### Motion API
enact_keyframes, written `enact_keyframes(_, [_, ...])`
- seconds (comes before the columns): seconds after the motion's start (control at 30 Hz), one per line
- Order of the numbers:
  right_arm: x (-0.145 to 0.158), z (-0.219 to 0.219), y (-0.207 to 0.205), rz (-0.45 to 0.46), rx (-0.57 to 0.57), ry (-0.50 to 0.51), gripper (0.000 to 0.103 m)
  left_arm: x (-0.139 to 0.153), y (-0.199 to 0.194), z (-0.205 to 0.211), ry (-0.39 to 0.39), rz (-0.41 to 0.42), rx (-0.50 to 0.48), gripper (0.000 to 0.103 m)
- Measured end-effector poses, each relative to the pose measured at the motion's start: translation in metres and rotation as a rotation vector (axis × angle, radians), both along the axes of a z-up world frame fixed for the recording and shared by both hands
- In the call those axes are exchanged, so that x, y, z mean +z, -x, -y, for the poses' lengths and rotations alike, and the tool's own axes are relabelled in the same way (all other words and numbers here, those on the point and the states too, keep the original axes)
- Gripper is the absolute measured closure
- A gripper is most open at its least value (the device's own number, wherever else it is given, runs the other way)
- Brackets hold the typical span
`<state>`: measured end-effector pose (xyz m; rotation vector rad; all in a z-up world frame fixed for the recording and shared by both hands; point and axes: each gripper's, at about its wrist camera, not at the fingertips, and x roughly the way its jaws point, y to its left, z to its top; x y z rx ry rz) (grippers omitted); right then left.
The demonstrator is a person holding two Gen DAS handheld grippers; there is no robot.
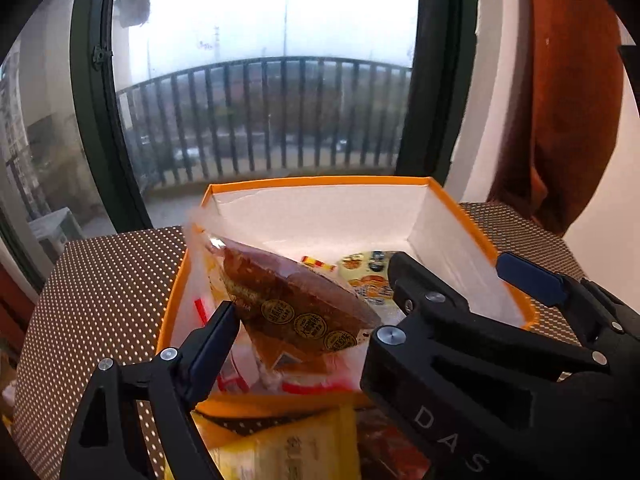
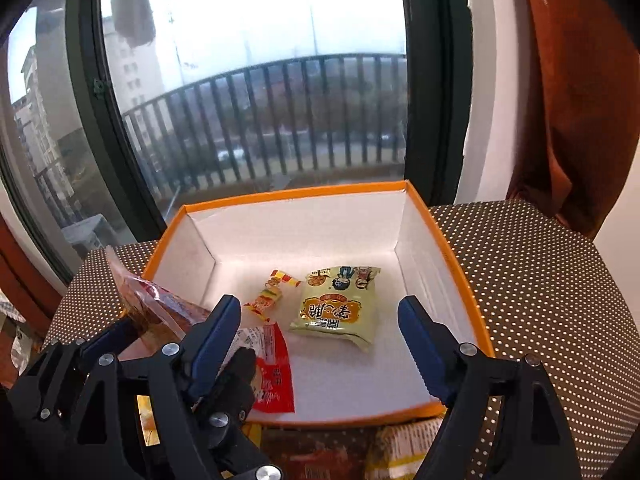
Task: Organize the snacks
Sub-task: 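Withdraw both tools from the box back toward the snack pile, then lower the left tool onto the yellow Calbee chip bag while the right tool approaches the red-labelled sausage bag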
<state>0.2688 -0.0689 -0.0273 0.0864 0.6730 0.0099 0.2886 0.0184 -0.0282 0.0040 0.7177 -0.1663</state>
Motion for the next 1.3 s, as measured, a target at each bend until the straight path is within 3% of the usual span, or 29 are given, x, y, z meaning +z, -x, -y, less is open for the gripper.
enact_keyframes(0.13, [0.01, 0.003, 0.022, 0.036, 0.0, 0.007, 0.019, 0.011, 0.026, 0.003, -0.008, 0.054, 0.008, 0.015])
enact_keyframes(0.27, [0.02, 0.005, 0.042, 0.08, 0.008, 0.015, 0.016, 0.024, 0.048, 0.01, -0.057, 0.133, 0.045, 0.005])
enact_keyframes(0.33, [0.023, 0.008, 0.051, 0.108, 0.0, 0.013, 0.011, 0.027, 0.056, 0.011, -0.062, 0.154, 0.05, 0.004])
enact_keyframes(0.83, [0.019, 0.017, 0.094, 0.143, 0.019, 0.02, 0.01, 0.022, 0.104, 0.023, -0.024, 0.173, 0.045, 0.002])
enact_keyframes(1.03, [0.012, 0.022, 0.124, 0.166, 0.041, 0.017, 0.01, 0.02, 0.135, 0.028, -0.034, 0.211, 0.048, 0.002])
enact_keyframes(1.3, [0.003, 0.025, 0.165, 0.209, 0.085, 0.026, 0.01, 0.006, 0.17, 0.031, 0.007, 0.206, 0.039, 0.002])
